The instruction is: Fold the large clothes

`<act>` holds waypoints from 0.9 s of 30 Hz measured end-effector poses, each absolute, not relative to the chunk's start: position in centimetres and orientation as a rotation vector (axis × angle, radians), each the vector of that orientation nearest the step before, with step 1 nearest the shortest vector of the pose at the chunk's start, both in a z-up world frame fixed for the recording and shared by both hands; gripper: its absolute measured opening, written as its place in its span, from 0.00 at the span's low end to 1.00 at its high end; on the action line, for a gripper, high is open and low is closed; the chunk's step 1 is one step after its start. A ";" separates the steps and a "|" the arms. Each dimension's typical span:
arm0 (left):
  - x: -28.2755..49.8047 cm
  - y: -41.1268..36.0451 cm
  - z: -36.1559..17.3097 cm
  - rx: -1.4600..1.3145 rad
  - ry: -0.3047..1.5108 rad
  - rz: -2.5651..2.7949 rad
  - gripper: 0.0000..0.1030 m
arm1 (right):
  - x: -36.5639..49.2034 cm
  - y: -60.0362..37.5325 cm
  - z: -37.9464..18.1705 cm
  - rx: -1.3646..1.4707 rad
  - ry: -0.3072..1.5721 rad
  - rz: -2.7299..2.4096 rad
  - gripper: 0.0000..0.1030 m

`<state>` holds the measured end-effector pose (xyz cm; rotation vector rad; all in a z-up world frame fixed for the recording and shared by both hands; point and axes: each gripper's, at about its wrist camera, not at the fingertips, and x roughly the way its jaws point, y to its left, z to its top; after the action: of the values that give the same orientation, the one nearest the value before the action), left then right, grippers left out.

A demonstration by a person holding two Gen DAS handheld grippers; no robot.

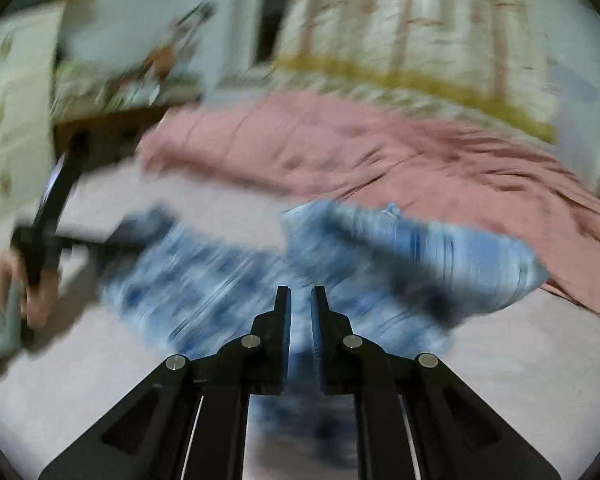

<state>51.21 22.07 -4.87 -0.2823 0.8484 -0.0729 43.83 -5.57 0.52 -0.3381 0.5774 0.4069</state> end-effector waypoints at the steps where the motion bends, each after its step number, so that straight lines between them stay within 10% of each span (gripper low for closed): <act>1: 51.2 22.1 -4.8 -0.281 0.848 -0.075 0.13 | 44.1 -4.5 -0.9 -0.380 0.609 0.400 0.12; 10: 50.7 22.0 -3.5 -0.280 0.818 -0.092 0.20 | 42.4 -5.4 -2.0 -0.302 0.648 0.385 0.13; 12: 50.8 21.9 -3.7 -0.261 0.822 -0.061 0.24 | 42.7 -6.5 -1.5 -0.267 0.606 0.313 0.34; 13: 50.9 22.0 -3.9 -0.252 0.826 -0.047 0.27 | 43.1 -7.1 -1.1 -0.236 0.594 0.289 0.74; 14: 51.0 22.1 -3.9 -0.252 0.829 -0.043 0.27 | 43.7 -7.7 -0.5 -0.191 0.565 0.268 0.88; 21: 51.2 22.4 -4.5 -0.262 0.842 -0.044 0.27 | 49.5 -3.2 -0.1 -0.414 0.646 0.171 0.87; 27: 51.5 22.1 -4.9 -0.246 0.860 -0.051 0.12 | 53.0 -1.2 -2.7 -0.571 0.688 0.123 0.22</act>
<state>51.50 22.10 -4.89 -0.2464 0.8601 -0.0505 52.96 -1.19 -2.67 -0.5713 0.6878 0.1234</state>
